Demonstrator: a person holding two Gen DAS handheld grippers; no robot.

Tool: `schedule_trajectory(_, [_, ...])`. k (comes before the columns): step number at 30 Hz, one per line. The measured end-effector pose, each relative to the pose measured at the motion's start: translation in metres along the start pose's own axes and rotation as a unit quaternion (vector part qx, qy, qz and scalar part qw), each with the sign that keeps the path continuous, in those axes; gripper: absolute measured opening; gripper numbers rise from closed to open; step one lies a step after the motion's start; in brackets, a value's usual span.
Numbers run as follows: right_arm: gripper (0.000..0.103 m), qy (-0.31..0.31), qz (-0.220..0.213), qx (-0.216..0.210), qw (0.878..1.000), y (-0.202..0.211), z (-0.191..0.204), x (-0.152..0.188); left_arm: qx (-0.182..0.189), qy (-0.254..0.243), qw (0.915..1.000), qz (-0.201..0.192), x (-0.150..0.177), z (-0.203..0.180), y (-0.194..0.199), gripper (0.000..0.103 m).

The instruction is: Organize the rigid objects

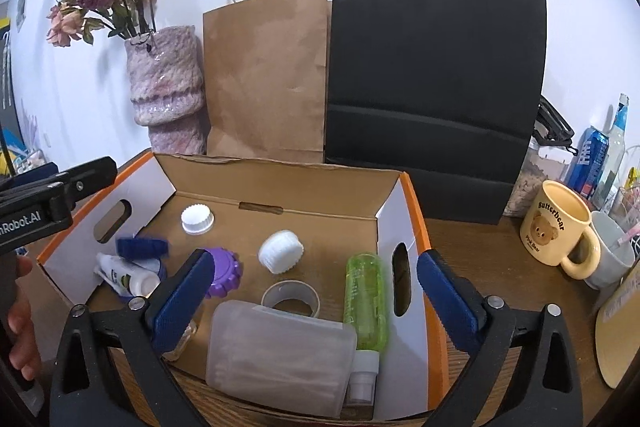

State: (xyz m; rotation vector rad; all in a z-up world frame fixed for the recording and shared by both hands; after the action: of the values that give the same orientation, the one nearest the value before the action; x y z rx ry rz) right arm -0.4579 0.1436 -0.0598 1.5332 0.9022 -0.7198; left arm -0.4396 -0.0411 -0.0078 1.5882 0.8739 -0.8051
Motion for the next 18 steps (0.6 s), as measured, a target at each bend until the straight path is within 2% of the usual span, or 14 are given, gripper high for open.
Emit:
schedule_trajectory(7, [0.103, 0.000, -0.008, -0.007, 1.000, 0.009, 0.001, -0.002, 0.010, -0.005, 0.9999, -0.005, -0.002, -0.005, 0.011, 0.103])
schedule_trajectory(18, [0.103, -0.003, -0.015, -0.013, 1.000, 0.047, -0.012, 0.009, 0.018, -0.017, 0.9995, -0.018, 0.007, -0.009, 0.053, 0.103])
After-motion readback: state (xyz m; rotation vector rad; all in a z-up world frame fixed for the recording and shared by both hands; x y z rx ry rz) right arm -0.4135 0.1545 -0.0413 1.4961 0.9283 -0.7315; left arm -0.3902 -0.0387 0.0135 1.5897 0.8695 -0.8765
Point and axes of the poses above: each gripper's, at about its wrist camera, not at the fingertips, and y roughly against the way its jaws point, z to its left, x to its underside, the point moved 4 cm from there along -y, roughly the way its jaws point, and after that the axes turned 13 degrees about x, right-handed, at the moved point
